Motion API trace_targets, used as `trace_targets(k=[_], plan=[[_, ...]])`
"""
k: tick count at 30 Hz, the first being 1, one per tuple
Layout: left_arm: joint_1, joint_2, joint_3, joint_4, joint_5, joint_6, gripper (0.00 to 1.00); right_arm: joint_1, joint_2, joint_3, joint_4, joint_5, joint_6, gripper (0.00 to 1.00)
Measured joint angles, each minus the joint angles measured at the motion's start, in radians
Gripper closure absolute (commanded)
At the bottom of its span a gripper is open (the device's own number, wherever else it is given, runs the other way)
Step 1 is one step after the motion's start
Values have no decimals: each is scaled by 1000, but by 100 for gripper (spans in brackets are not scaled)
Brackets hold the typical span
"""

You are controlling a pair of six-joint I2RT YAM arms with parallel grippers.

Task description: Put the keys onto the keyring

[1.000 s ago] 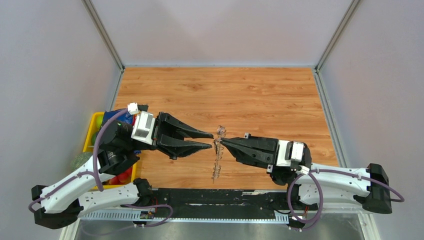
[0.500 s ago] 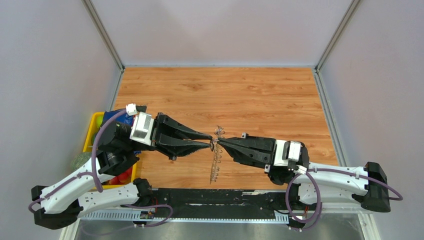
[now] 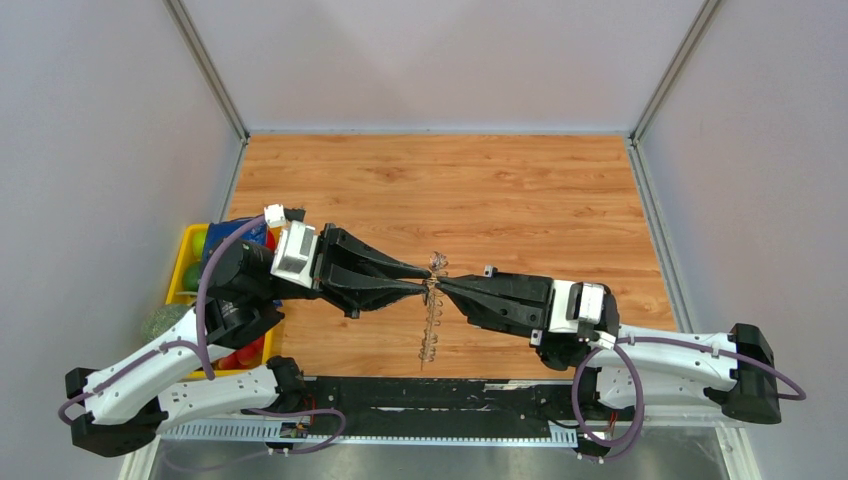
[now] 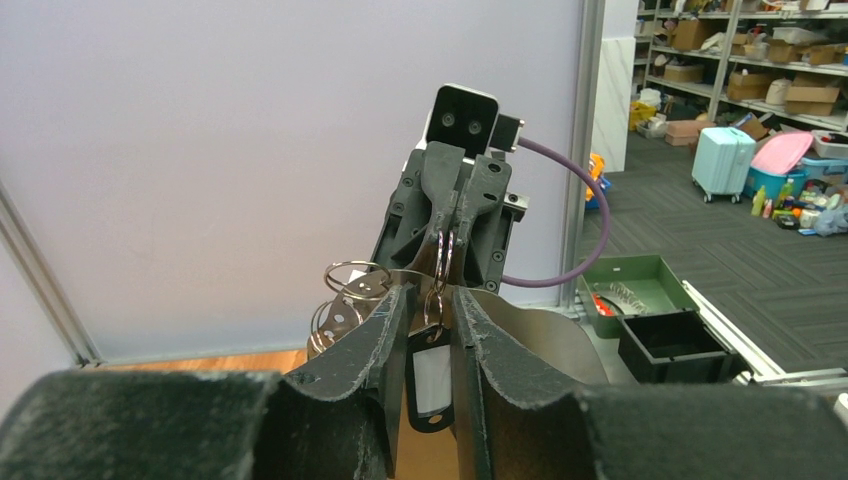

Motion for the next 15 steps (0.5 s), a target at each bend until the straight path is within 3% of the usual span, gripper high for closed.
trace_targets(k=[15], plan=[[0,2,0,0,2,-3,73,0,9,9,-2,0,0,100]])
